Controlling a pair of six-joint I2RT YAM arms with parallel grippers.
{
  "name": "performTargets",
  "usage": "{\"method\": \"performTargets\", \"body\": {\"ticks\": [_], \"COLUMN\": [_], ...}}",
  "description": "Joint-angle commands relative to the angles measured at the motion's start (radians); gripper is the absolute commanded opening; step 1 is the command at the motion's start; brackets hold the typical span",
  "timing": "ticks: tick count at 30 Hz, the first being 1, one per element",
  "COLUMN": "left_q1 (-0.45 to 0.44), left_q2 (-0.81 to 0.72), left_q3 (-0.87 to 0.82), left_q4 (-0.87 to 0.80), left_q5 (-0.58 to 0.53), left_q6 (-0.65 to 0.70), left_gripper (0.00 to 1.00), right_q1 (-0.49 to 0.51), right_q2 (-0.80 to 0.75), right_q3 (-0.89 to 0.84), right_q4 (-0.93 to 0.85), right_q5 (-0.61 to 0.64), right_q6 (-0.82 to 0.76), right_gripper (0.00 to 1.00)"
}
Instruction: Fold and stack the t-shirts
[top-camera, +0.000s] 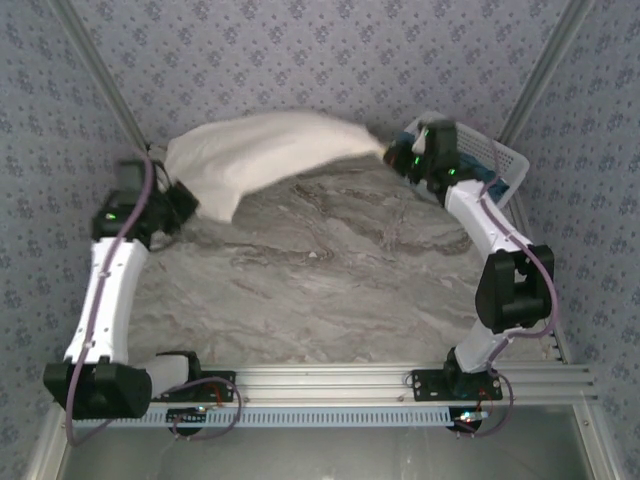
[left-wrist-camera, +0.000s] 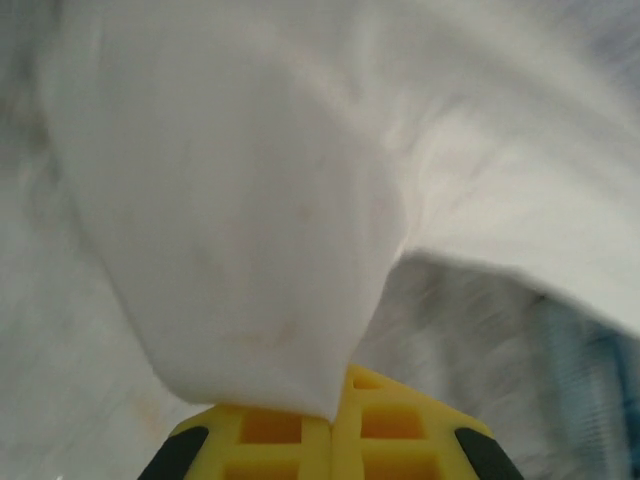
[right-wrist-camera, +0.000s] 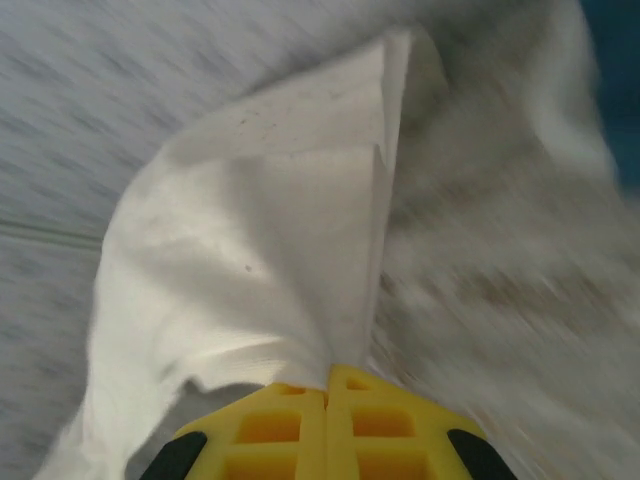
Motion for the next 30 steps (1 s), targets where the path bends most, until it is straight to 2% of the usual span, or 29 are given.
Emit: {"method": "performTargets", "body": {"ticks": [1, 5, 10, 18, 28, 30], "left_q1": [-0.065, -0.104, -0.116, -0.116, -0.122, -0.128], "left_q2": [-0.059, -0.057, -0.059, -0.106, -0.046, -0.065], "left_q3": [-0.189, -0.409, -0.53, -0.585, -0.607, -0.611], "left_q4": [-0.001, 0.039, -0.005, -0.064, -0.061, -0.08], "left_q5": [0.008, 0.027, 0.012, 0.002, 0.026, 0.022], "left_q6": [-0.017, -0.037, -0.084, -0.177, -0.249, -0.269], "left_gripper": [0.0, 0.0, 0.0, 0.0, 0.0, 0.06], "right_q1": [0.046, 0.07, 0.078, 0.088, 0.099, 0.098], "right_q2": [-0.079, -0.06, -0.035, -0.145, -0.233, -0.233], "right_q3": [-0.165, -0.298, -0.311, -0.38, -0.466, -0.479], "right_q4": [-0.126, -0.209, -0.367, -0.538, -0.665, -0.66], "right_q5": [0.143, 0.212, 0.283, 0.383, 0.447, 0.448], "right_q6": [-0.081, -0.104, -0.144, -0.122, -0.04, -0.043], "right_gripper": [0.0, 0.0, 0.0, 0.0, 0.0, 0.0]}}
